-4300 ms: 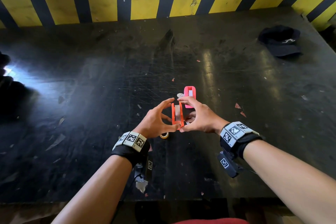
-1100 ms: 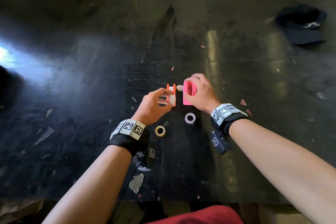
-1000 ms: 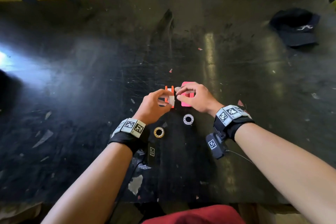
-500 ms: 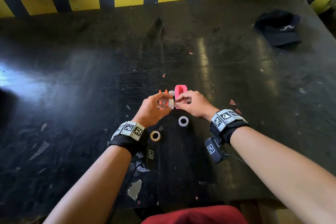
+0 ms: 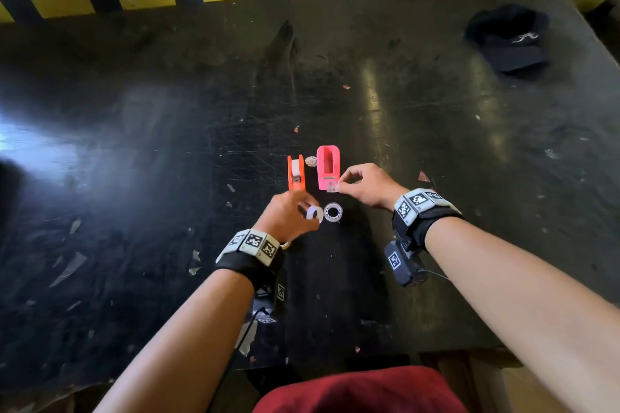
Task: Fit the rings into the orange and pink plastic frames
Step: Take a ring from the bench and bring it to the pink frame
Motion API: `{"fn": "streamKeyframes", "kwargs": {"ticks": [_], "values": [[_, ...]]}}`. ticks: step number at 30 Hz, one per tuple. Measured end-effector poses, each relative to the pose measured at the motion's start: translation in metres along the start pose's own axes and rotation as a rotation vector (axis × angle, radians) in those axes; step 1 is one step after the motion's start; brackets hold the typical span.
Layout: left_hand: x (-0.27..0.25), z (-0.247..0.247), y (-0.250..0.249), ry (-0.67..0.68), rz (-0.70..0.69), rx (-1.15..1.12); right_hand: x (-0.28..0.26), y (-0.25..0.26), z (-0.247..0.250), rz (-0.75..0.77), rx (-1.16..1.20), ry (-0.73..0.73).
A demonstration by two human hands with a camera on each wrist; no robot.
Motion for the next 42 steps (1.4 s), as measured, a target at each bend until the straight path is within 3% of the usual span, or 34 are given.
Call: {"fn": "streamKeyframes", "kwargs": {"ticks": [4, 10, 14, 18, 27, 31, 42], "values": [[0.009, -0.046, 0.015, 0.152, 0.127, 0.280, -0.005, -0.010, 0.004, -0.015, 0.000, -0.026], [0.022, -0.063, 0.027, 0.101, 0.190, 0.364, -0.011, -0.025, 0.006, -0.030, 0.011, 0.001], [0.035, -0.045, 0.016, -0.032, 0.139, 0.329, -0.013, -0.032, 0.010, -0.033, 0.021, 0.007], [0.048, -0.053, 0.002, 0.001, 0.051, 0.359, -0.016, -0.035, 0.012, -0.029, 0.050, 0.013], [0.034, -0.033, 0.000, -0.082, -0.054, 0.048, -0.033, -0.040, 0.020, 0.026, 0.033, 0.034], [0.022, -0.014, -0.009, -0.138, -0.102, 0.018, -0.031, -0.026, 0.013, 0.060, -0.013, 0.083], [0.001, 0.028, -0.037, -0.119, -0.184, -0.121, -0.017, 0.015, 0.000, 0.142, 0.000, 0.142]]}}
Point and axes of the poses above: each hand's wrist, its own x-axis towards the middle knuckle, its own z-axis out of the back of the hand, y = z × x, the point moved 10 cm from there along x, towards the middle knuckle, and after that the axes turned 12 degrees about y, right-handed, at the moved point
